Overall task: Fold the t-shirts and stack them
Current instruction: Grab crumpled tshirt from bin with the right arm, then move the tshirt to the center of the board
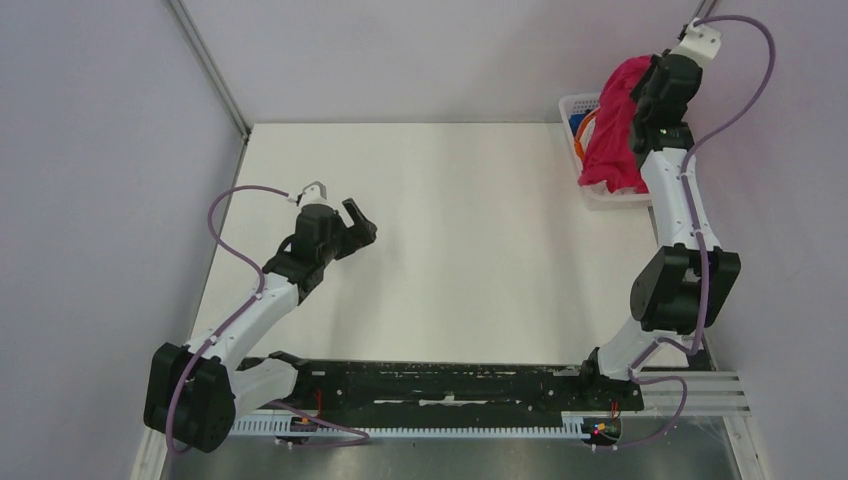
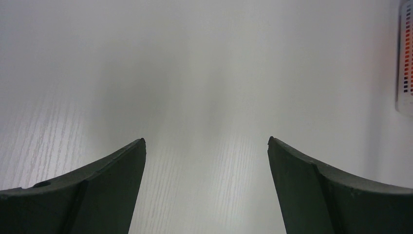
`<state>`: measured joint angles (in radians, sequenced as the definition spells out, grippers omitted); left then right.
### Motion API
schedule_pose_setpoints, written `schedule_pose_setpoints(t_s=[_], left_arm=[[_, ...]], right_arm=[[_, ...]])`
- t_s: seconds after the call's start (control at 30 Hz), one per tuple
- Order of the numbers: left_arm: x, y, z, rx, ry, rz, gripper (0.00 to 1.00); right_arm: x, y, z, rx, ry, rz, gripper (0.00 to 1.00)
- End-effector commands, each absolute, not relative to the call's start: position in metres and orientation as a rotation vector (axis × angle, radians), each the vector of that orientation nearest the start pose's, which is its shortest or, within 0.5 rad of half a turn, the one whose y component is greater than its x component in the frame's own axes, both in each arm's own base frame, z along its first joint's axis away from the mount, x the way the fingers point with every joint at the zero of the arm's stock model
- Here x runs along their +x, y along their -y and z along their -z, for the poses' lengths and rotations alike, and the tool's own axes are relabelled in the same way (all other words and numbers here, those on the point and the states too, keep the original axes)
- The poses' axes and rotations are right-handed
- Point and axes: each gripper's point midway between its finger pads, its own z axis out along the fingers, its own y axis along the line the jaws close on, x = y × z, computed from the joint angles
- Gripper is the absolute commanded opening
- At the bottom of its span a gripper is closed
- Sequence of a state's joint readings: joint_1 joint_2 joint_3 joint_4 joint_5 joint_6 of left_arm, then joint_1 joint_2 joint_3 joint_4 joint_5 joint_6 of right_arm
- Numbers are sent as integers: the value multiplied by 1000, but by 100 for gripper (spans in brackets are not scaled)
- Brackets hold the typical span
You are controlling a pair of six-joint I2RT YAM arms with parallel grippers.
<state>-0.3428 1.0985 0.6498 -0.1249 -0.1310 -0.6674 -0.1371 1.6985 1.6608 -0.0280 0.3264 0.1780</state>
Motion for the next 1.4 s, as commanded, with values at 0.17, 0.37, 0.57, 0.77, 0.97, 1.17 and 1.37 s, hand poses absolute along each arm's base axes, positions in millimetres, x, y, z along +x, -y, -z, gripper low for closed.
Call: schedule_pose_setpoints(t_s=[0.17, 0.37, 0.57, 0.77, 0.97, 1.17, 1.37], left_arm=[[333, 124, -170, -384, -2031, 501, 100], [335, 127, -174, -383, -2019, 525, 100], [331, 122, -182, -396, -2003, 513, 100], [322, 117, -190, -446, -1992, 518, 100], [304, 100, -189, -544, -2003, 467, 100], [289, 97, -182, -624, -2008, 505, 100], [279, 88, -173, -645, -2025, 459, 100]], right_arm=[[506, 90, -541, 328, -1103, 31, 2], [488, 37, -586, 156, -1052, -223, 0], [446, -31, -598, -43, -1099, -410, 0], [397, -108, -577, -260, -1214, -573, 0], [349, -156, -504, -381, -1292, -744, 0], [310, -185, -440, -549, -1330, -896, 0], [302, -238, -375, -668, -1448, -1047, 2]])
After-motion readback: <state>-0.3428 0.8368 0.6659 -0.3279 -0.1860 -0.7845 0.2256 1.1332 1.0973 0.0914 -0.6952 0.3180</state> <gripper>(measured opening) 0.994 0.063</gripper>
